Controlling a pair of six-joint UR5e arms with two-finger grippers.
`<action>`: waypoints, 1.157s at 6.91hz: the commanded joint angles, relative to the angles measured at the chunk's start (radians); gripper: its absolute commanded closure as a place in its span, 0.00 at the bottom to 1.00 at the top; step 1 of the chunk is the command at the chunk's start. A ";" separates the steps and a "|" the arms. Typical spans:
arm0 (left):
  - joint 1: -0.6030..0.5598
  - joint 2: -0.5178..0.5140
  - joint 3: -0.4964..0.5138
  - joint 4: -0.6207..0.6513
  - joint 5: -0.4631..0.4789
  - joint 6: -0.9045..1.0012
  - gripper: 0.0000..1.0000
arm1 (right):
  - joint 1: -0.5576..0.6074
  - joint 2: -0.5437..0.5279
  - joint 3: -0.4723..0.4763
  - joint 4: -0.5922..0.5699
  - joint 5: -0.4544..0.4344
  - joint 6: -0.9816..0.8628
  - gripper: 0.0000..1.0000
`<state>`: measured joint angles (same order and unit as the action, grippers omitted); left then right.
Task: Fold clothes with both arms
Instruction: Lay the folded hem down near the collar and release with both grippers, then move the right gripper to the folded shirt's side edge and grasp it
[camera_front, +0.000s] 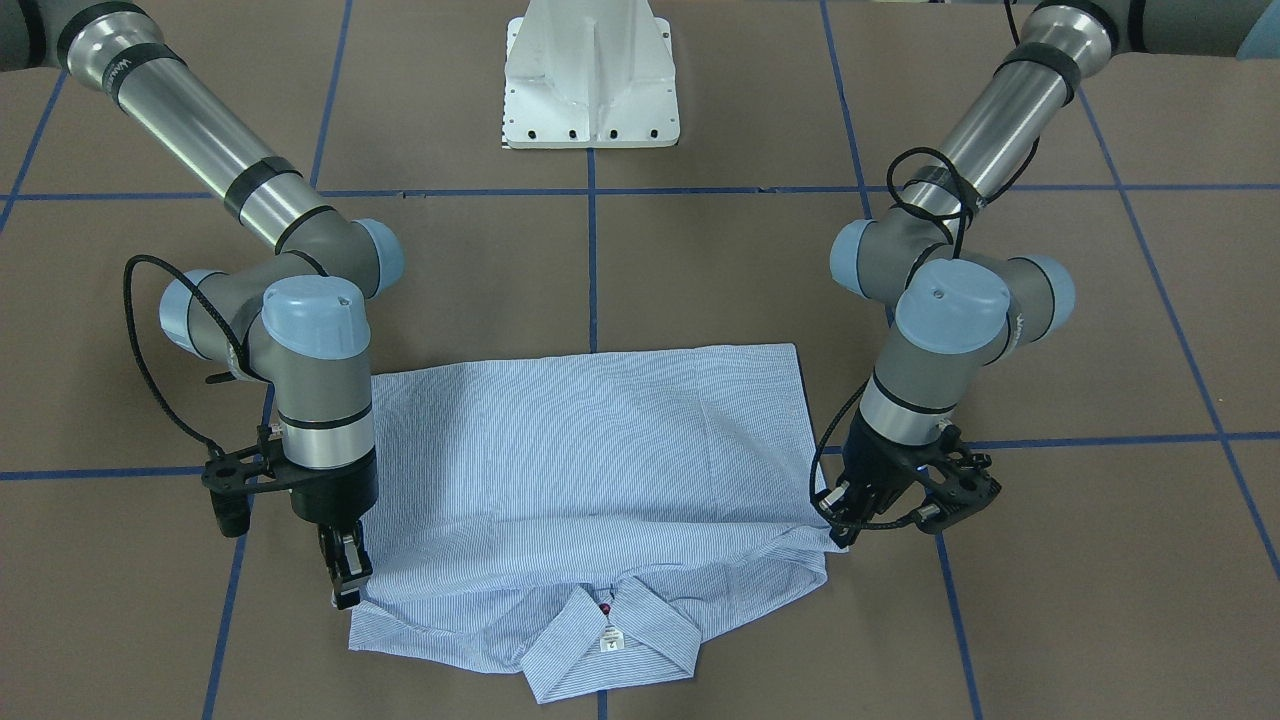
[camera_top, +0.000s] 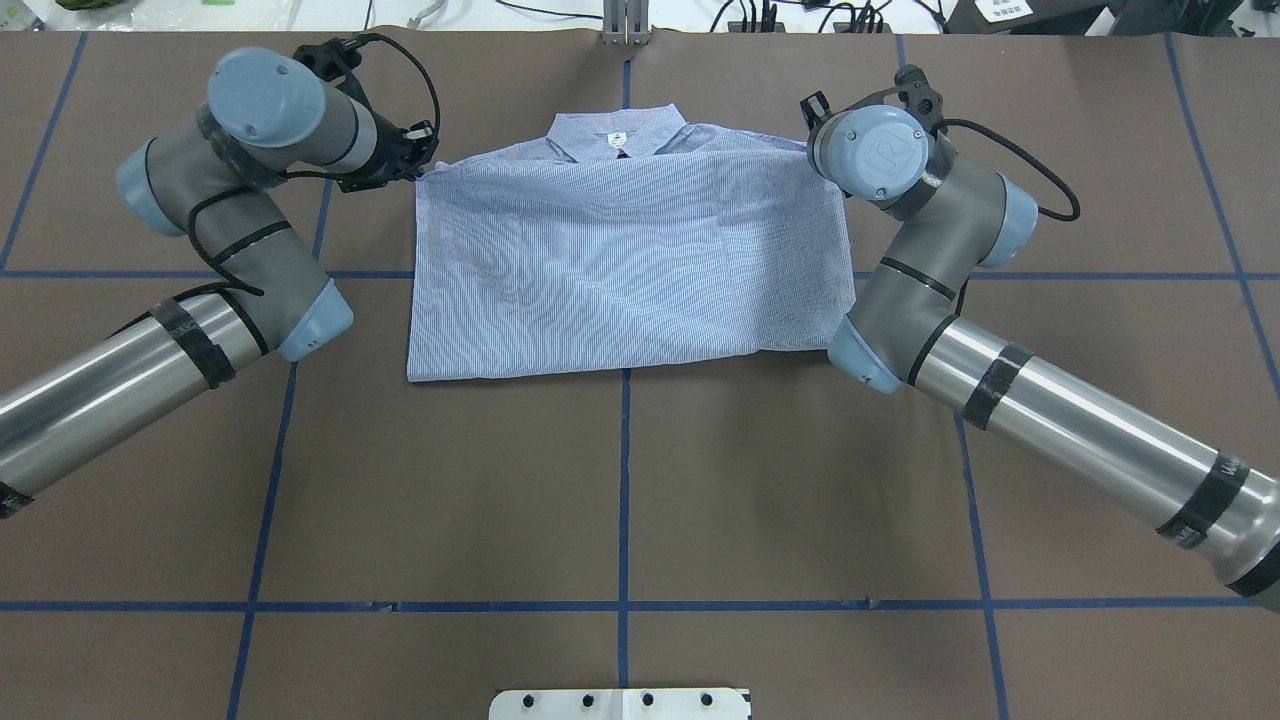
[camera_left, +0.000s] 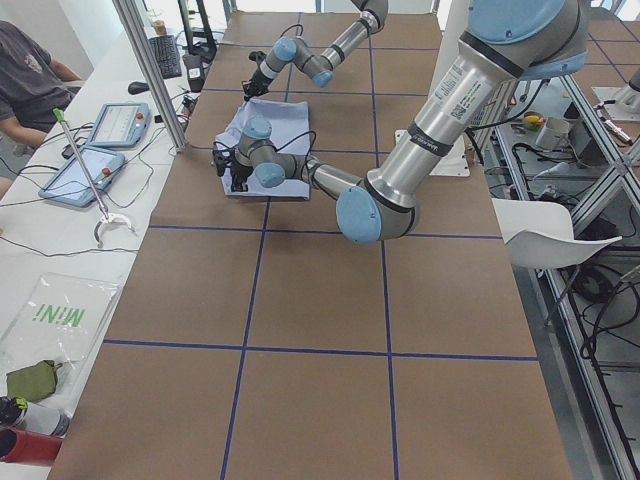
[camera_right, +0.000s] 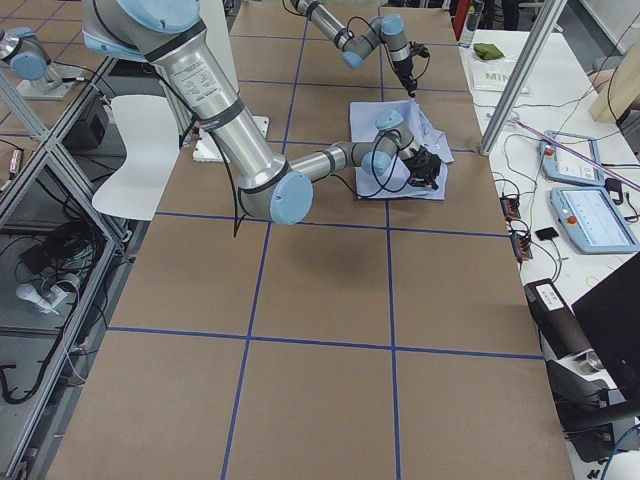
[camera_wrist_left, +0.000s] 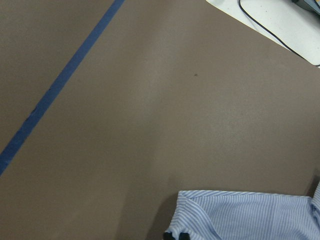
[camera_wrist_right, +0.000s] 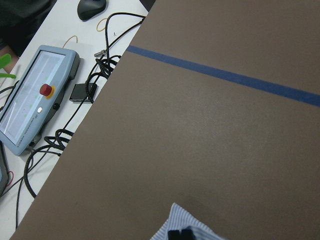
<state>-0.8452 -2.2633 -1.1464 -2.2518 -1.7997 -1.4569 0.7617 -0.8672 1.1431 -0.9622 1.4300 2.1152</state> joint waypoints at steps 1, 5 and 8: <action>-0.028 -0.012 0.017 -0.009 0.002 0.035 0.45 | 0.001 0.005 -0.016 0.002 0.010 0.000 0.63; -0.115 -0.009 -0.033 -0.002 -0.157 0.072 0.46 | 0.065 -0.028 0.112 0.002 0.147 0.008 0.52; -0.121 0.033 -0.105 0.000 -0.167 0.069 0.46 | -0.100 -0.325 0.459 -0.006 0.145 0.019 0.49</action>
<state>-0.9655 -2.2450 -1.2315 -2.2524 -1.9654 -1.3868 0.7151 -1.0890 1.4893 -0.9669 1.5767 2.1305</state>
